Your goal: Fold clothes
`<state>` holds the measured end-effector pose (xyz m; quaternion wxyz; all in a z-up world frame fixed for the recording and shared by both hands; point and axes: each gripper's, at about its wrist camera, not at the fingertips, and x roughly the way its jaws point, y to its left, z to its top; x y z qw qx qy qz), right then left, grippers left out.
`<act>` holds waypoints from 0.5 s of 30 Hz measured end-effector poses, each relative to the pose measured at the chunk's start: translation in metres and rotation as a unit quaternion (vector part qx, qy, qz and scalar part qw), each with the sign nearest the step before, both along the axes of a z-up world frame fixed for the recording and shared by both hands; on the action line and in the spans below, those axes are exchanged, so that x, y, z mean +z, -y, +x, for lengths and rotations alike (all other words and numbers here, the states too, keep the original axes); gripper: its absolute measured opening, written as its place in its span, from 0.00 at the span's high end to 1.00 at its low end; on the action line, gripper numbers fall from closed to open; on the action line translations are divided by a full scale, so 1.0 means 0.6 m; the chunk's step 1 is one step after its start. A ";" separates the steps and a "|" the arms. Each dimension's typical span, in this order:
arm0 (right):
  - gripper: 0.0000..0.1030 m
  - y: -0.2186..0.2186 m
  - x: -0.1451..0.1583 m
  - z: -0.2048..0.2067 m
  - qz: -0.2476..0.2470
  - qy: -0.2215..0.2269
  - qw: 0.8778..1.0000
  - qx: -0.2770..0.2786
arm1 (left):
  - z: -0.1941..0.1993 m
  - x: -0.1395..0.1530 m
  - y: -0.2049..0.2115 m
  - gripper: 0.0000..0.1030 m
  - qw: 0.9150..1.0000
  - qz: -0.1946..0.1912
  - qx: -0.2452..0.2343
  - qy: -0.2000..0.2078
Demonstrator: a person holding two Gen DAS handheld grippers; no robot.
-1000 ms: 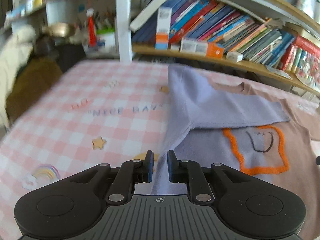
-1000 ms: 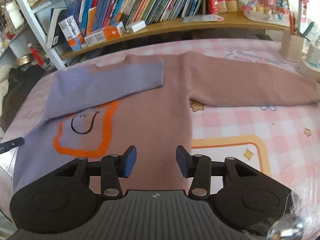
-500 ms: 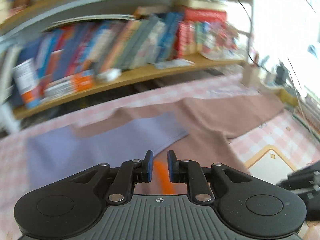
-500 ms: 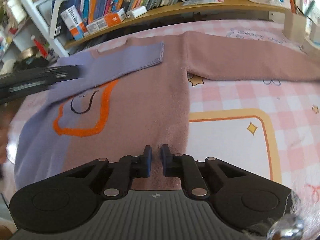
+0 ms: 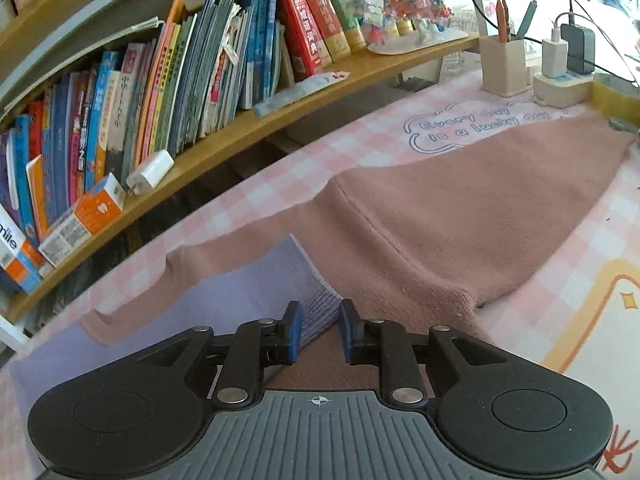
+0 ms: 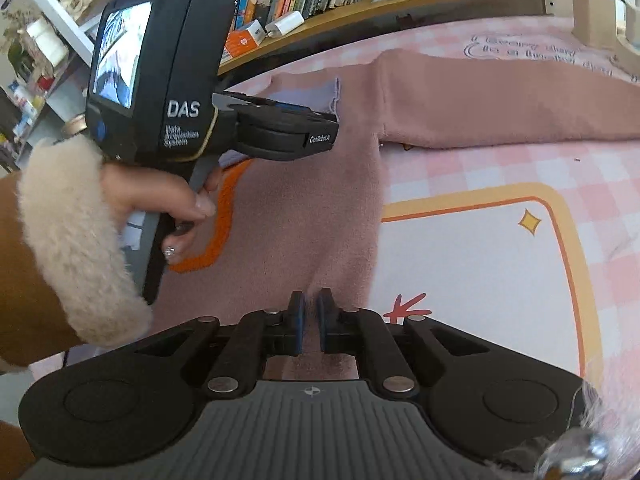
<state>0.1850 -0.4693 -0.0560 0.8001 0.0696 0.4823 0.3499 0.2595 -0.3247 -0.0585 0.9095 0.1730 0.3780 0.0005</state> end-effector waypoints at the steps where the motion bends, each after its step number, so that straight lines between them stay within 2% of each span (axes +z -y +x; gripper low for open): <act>1: 0.95 0.000 0.000 0.000 0.000 0.000 1.000 0.001 | 0.001 0.001 -0.001 0.79 1.000 -0.001 0.001 0.001; 7: 0.95 0.000 0.001 -0.005 -0.003 0.003 1.000 0.006 | 0.001 0.002 0.003 0.77 1.000 -0.009 0.004 0.001; 8: 0.95 0.000 0.001 -0.005 -0.004 0.004 1.000 0.006 | 0.000 0.002 0.005 0.74 1.000 -0.009 0.001 0.003; 10: 0.95 0.000 0.000 -0.006 -0.004 0.004 1.000 0.007 | -0.004 0.000 0.012 0.60 1.000 0.010 -0.005 0.011; 12: 0.95 0.001 0.000 -0.006 -0.003 0.004 1.000 0.006 | -0.007 -0.003 0.018 0.54 0.999 0.030 -0.011 0.020; 15: 0.95 0.000 -0.001 -0.005 -0.003 0.004 1.000 0.005 | -0.005 -0.007 0.015 0.52 0.998 0.042 -0.018 0.031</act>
